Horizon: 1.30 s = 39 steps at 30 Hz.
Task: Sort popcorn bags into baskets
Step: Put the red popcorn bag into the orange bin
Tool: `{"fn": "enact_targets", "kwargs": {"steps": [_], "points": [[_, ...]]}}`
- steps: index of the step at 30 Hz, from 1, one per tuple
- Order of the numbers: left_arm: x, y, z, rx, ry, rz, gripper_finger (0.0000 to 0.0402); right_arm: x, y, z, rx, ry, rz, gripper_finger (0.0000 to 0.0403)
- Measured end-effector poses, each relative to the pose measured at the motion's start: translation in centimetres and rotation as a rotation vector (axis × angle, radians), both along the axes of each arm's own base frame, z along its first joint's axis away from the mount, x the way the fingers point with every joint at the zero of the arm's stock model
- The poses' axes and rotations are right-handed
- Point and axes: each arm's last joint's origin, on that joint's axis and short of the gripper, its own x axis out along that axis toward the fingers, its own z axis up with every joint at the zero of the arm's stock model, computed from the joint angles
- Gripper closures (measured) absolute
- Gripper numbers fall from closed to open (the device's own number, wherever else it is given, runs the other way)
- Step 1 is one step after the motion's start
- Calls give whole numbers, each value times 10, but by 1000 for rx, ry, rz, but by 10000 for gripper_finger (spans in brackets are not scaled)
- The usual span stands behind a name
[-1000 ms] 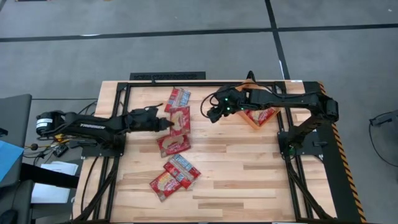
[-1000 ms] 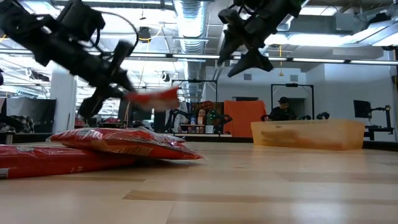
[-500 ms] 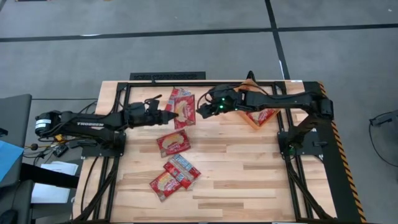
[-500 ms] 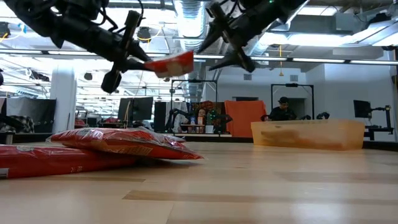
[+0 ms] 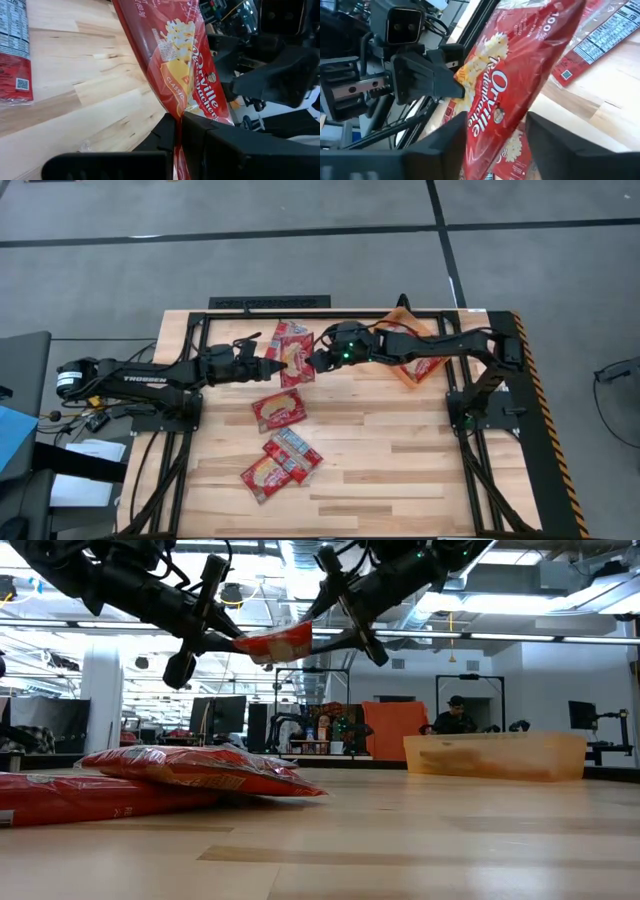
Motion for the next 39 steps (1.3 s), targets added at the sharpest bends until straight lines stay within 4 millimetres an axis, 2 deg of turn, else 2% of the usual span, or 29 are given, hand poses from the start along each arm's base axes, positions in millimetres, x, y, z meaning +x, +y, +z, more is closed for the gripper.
{"fn": "enact_targets", "kwargs": {"steps": [6, 11, 14, 17, 24, 29, 33, 36, 39], "points": [[0, 0, 1, 5, -4, 0, 401, 0, -1, 1, -23, -5, 8, 325], [0, 0, 1, 5, -4, 0, 401, 0, -1, 1, -37, -5, 13, 389], [0, 0, 1, 6, -5, 0, 394, 0, -1, 1, -21, -9, 1, 391], [0, 0, 1, 23, -4, -2, 369, 0, -1, 1, -16, -9, -55, 398], [0, 0, 2, 63, 0, -11, 252, -2, -8, 4, 6, -31, -197, 399], [0, 1, 3, 61, -8, 2, 168, -7, -17, 5, 15, -10, -236, 400], [0, 2, 3, 51, -11, 5, 128, -30, -22, 10, -4, 124, -345, 401], [0, 3, 3, 47, -11, -7, 116, -57, -24, 24, -46, 176, -437, 402], [0, 3, 2, 40, -11, -10, 114, -95, -22, 36, -64, 202, -513, 402]]}}
